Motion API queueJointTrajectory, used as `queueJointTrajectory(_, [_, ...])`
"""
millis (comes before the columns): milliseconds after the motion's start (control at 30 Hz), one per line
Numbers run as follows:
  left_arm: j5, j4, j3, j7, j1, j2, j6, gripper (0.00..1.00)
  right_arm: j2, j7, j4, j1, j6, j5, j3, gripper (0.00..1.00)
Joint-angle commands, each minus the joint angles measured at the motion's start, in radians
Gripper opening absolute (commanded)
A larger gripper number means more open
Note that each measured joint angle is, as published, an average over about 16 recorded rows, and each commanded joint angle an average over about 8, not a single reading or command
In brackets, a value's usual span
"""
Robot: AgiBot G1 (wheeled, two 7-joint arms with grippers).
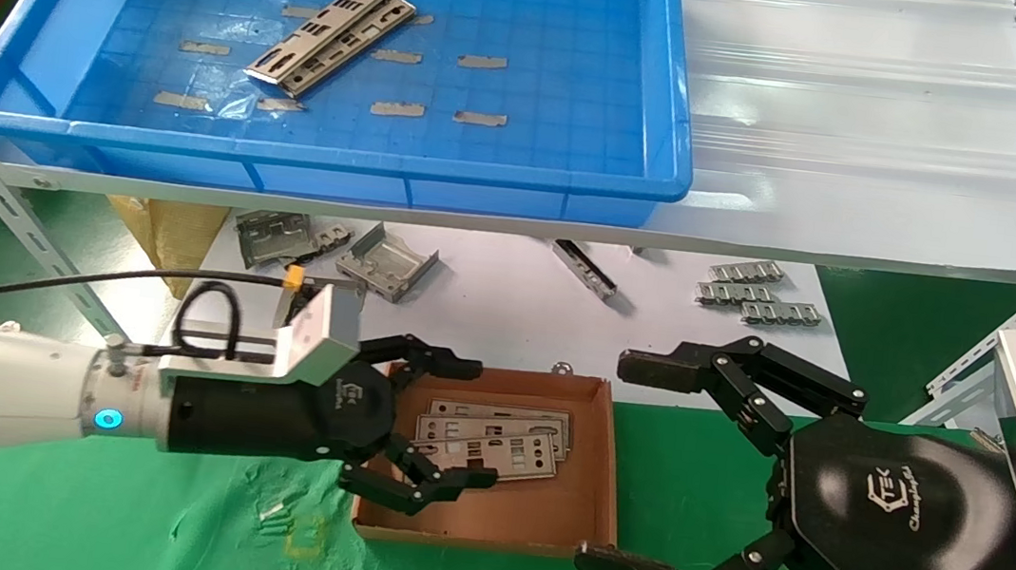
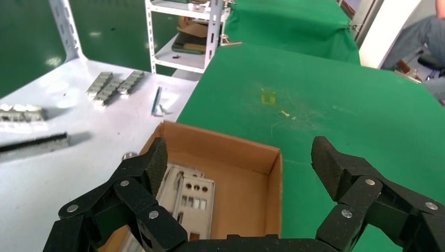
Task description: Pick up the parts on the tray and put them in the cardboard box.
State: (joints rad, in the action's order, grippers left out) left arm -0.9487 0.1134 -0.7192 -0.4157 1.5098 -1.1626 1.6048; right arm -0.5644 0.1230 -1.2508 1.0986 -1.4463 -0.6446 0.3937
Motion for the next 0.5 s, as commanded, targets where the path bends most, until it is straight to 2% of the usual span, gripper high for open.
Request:
queueJointTrajectory(33, [0.002,0.016,0.006,0.008,-0.006,0.007,-0.002,1.0,0.0,0.0,0.0,0.0,0.0,0.0,0.0,1.0])
queueJointTrajectory(500, [0.056,0.302,0.113,0.155,-0.112,0.142,-0.029,1.0,0.0,0.0,0.0,0.0,0.0,0.0,0.0,1.0])
